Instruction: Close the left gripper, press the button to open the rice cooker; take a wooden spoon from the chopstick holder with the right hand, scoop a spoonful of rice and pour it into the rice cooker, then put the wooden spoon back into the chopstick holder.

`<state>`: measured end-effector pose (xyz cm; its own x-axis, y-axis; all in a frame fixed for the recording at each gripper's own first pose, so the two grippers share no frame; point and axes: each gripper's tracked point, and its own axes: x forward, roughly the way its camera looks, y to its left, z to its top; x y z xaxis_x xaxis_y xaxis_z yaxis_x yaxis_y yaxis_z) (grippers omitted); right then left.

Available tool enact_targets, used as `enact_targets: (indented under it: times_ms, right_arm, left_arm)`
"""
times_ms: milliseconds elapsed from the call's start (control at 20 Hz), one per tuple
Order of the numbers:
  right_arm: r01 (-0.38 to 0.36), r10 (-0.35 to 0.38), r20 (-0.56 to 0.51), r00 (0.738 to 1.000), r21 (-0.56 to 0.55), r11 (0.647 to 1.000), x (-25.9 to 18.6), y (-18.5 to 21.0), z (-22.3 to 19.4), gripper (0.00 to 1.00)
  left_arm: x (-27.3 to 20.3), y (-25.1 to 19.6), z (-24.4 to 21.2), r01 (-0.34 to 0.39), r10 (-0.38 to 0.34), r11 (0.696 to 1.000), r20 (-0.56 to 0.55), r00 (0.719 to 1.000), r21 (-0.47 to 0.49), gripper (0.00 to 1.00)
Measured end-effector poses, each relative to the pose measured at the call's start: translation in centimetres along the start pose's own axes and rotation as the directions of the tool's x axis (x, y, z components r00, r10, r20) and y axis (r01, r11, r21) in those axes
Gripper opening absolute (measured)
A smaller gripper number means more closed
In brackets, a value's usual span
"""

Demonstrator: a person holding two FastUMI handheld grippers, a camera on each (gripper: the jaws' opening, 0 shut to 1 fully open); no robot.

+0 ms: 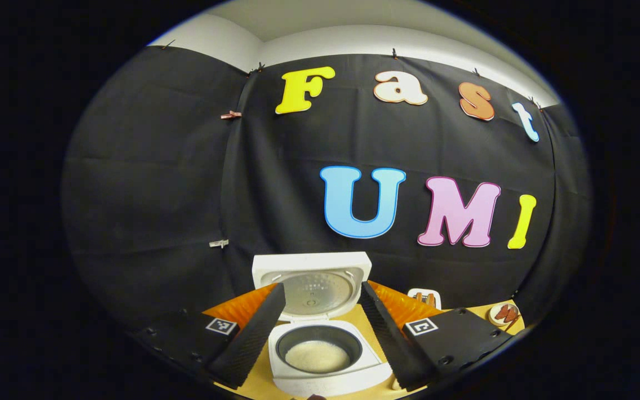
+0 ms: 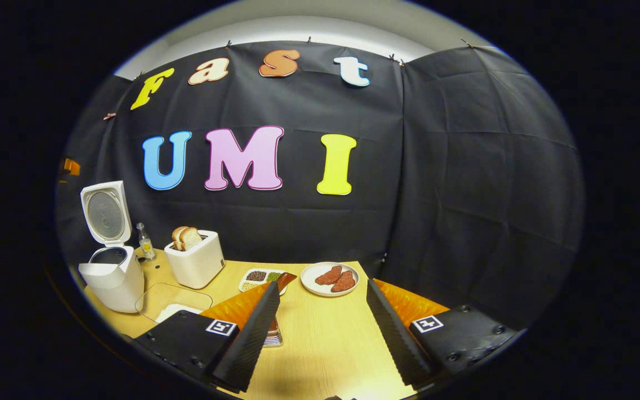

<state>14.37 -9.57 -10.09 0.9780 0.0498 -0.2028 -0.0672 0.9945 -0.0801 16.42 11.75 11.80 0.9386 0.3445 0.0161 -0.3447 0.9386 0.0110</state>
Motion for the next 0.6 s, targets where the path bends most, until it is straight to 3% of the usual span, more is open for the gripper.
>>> enact_targets:
  times_ms: [600]
  right_arm:
    - [0.103, -0.103, -0.025, 0.994, 0.008, 0.995, -8.1, 2.0, -0.6, 1.0]
  left_arm:
    - [15.9, 1.2, 2.1, 0.061, -0.061, 0.998, -0.015, 0.998, -0.027, 0.94]
